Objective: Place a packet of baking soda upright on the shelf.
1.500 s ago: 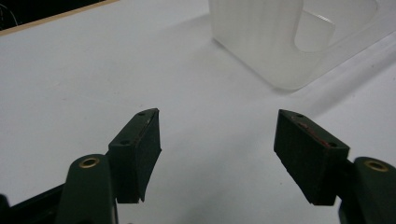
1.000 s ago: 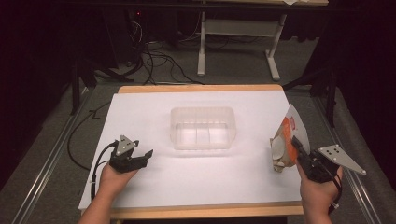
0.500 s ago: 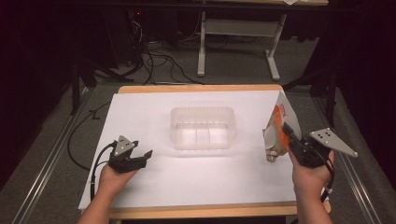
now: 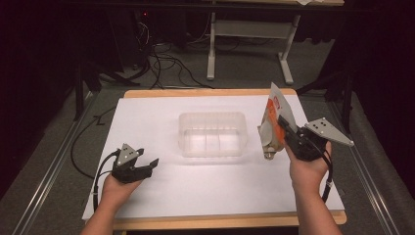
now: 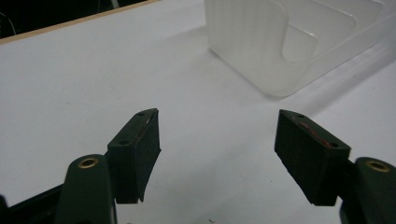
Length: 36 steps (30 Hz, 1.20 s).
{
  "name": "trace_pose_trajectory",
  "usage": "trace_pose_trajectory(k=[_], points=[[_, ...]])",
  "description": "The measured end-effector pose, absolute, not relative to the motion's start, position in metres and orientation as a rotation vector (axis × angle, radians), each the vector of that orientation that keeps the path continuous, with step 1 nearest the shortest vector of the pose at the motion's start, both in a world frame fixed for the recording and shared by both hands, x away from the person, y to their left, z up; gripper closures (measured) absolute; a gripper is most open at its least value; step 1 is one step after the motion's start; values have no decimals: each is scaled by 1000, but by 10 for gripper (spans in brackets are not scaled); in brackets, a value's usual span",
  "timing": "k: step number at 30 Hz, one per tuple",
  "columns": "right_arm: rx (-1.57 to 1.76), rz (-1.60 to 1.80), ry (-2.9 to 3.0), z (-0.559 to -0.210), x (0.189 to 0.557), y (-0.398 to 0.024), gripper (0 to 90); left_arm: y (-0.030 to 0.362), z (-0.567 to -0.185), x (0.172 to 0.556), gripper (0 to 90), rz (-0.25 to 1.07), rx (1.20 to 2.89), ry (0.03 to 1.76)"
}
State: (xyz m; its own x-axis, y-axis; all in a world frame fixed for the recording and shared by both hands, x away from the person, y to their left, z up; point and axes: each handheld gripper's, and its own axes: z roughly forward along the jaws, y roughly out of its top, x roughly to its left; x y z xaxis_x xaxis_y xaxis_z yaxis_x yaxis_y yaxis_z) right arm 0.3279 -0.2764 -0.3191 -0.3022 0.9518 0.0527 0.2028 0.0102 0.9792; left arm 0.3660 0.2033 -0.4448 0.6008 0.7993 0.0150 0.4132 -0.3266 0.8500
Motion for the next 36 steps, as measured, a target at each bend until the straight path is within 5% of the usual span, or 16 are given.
trace_pose_trajectory(k=[36], points=[[1081, 1512, 1703, -303, 374, -164, 900, 202, -445, 365, 317, 569, 1978, 931]])
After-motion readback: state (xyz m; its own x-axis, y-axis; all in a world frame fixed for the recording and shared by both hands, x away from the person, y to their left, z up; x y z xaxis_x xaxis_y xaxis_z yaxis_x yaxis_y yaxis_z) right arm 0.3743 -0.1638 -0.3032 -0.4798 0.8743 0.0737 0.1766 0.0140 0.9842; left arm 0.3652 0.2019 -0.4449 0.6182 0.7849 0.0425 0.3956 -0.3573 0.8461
